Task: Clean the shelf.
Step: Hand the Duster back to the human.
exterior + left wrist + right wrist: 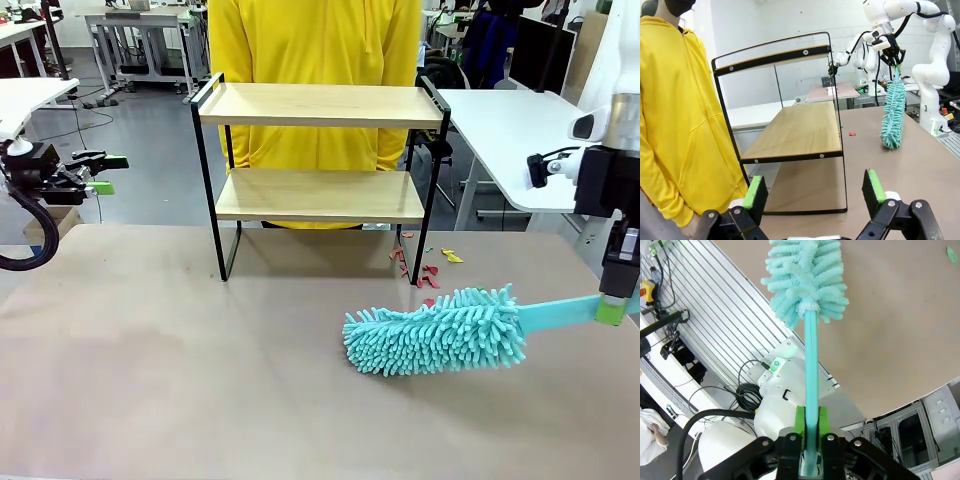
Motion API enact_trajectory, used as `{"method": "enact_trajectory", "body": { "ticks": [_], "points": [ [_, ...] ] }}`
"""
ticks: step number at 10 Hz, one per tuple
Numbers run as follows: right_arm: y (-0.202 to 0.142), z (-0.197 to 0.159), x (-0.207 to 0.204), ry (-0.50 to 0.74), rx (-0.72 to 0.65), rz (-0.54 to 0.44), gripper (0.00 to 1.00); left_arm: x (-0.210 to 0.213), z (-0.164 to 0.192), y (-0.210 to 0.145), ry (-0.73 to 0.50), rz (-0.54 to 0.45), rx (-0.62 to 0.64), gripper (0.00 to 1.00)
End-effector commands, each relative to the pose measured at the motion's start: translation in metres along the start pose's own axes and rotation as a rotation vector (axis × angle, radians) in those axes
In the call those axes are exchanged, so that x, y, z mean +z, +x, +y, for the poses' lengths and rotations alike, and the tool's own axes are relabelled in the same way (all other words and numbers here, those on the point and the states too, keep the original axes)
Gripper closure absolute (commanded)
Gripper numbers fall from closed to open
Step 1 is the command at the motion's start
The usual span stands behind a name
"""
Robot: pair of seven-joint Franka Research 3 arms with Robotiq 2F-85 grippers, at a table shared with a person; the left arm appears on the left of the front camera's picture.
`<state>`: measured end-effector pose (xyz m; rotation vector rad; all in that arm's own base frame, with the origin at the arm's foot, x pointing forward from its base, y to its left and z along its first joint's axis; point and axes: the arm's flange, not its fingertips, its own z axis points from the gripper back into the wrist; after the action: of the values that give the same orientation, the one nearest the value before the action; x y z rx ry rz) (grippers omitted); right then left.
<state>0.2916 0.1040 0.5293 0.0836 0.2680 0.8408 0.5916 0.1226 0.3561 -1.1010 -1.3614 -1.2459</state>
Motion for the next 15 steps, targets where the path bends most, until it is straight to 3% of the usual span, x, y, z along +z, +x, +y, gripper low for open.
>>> {"method": "enact_trajectory", "body": {
  "ticks": [1,4,7,10,13,14,15],
  "points": [
    [0.009,-0.008,0.015,0.003,0.097,-0.062,0.87,0.002,-0.008,0.026,0.043,-0.032,-0.004,0.00],
    [0.027,-0.039,0.028,0.031,0.321,-0.240,0.87,-0.050,-0.056,0.064,0.040,0.072,0.026,0.00],
    [0.035,-0.069,0.036,0.086,0.620,-0.421,0.87,-0.068,-0.129,0.079,0.142,0.104,0.103,0.00],
    [0.037,-0.113,0.038,0.120,0.732,-0.494,0.87,-0.095,-0.183,0.078,0.161,0.054,0.199,0.00],
    [0.048,-0.136,0.038,0.069,0.724,-0.471,0.87,-0.128,-0.207,0.075,0.122,0.068,0.303,0.00],
    [0.037,-0.126,0.030,0.075,0.702,-0.478,0.87,-0.107,-0.202,0.068,0.111,0.058,0.220,0.00],
    [0.037,-0.126,0.030,0.075,0.702,-0.478,0.87,-0.107,-0.202,0.068,0.111,0.058,0.220,0.00]
  ]
}}
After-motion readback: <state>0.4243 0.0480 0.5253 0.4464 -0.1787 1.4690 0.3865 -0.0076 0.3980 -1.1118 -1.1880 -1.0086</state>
